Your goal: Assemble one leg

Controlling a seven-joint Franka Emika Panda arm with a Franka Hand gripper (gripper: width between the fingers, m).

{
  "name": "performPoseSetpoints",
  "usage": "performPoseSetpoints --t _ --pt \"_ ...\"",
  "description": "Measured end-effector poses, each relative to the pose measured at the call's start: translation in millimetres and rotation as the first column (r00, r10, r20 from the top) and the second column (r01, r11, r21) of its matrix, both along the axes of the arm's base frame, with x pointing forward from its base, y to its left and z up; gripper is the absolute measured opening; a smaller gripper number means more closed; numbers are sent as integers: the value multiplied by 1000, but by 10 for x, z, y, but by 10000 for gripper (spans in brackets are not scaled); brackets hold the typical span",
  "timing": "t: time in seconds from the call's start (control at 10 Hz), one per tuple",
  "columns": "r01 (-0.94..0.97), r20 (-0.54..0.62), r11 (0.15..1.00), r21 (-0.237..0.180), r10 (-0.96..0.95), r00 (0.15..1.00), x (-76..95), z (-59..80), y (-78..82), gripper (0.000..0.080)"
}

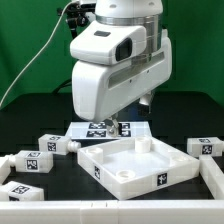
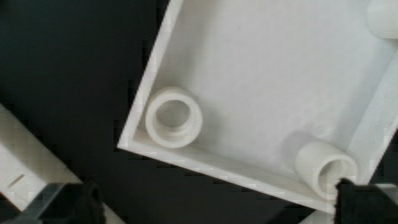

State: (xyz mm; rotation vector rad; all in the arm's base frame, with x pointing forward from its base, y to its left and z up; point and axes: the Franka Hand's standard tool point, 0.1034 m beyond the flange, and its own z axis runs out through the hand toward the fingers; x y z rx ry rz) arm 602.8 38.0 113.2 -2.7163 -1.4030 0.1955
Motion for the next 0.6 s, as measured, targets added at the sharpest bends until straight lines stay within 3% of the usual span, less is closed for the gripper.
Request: performPoseSetpoints --t 0.5,0.6 --pt "9 16 1000 1 -9 1000 -7 -11 12 650" --pt "27 37 1000 -1 -27 999 -128 -40 45 650"
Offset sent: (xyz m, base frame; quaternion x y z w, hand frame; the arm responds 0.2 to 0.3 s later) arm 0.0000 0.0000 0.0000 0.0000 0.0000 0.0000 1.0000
